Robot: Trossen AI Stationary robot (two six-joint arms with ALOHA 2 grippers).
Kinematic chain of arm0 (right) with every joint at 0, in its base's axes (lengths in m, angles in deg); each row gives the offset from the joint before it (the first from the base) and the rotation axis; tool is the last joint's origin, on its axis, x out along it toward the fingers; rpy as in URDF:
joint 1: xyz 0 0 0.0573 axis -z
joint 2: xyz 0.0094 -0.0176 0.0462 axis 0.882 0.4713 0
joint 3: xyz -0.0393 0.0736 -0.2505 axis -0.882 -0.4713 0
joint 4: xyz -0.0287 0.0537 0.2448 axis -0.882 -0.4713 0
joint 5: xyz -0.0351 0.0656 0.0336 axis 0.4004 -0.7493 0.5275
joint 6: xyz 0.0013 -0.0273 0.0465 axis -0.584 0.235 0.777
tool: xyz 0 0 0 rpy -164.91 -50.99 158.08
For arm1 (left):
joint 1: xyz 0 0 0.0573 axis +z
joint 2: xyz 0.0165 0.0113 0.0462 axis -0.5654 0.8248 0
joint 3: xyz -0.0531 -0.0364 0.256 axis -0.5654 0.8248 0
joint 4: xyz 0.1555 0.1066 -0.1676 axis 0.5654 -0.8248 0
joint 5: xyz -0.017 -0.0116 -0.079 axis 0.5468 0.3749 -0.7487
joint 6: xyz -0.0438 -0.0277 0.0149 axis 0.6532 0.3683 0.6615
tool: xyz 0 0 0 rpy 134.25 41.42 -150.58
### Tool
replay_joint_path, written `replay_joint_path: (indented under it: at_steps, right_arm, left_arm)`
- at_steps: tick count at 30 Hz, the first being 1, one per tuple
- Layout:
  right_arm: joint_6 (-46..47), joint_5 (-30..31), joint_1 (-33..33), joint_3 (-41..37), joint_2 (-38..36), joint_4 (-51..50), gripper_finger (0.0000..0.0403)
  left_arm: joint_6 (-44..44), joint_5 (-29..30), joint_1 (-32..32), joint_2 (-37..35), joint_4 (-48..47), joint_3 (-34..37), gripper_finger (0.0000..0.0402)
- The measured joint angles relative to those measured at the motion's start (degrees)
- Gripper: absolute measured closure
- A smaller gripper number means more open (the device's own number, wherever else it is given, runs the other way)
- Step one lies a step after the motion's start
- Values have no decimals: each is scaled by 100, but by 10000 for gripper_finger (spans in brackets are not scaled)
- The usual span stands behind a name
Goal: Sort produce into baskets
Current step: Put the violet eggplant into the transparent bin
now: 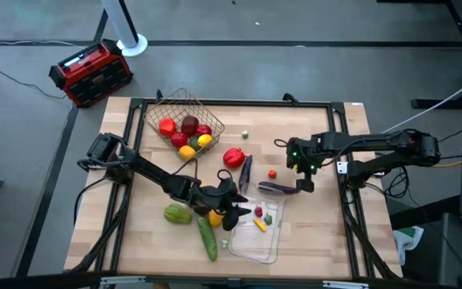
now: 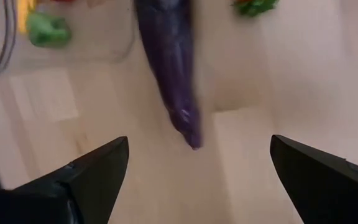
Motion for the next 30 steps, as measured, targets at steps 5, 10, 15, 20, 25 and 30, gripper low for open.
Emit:
replay_joint_path:
  at_steps: [5, 10, 15, 20, 25, 30]
  right_arm:
    - [196, -270, 0, -426, 0, 879, 17]
    - [75, 5, -30, -651, 0, 1308, 17]
    - [-172, 451, -522, -904, 0, 1826, 17]
    - [-161, 1342, -1163, -1172, 0, 2470, 17]
    - [5, 1628, -1481, -1290, 28, 2635, 20]
    - [174, 1637, -1581, -1465, 130, 2803, 59]
  left_arm:
    - [-377, 0, 41, -204, -94, 0, 178]
    - [-510, 2, 97, -277, -100, 0, 178]
    - [-510, 0, 123, -278, -105, 0, 178]
    - [-546, 0, 123, -278, -100, 0, 178]
    - [-546, 0, 123, -278, -106, 0, 178]
    - [-550, 0, 123, -278, -108, 0, 178]
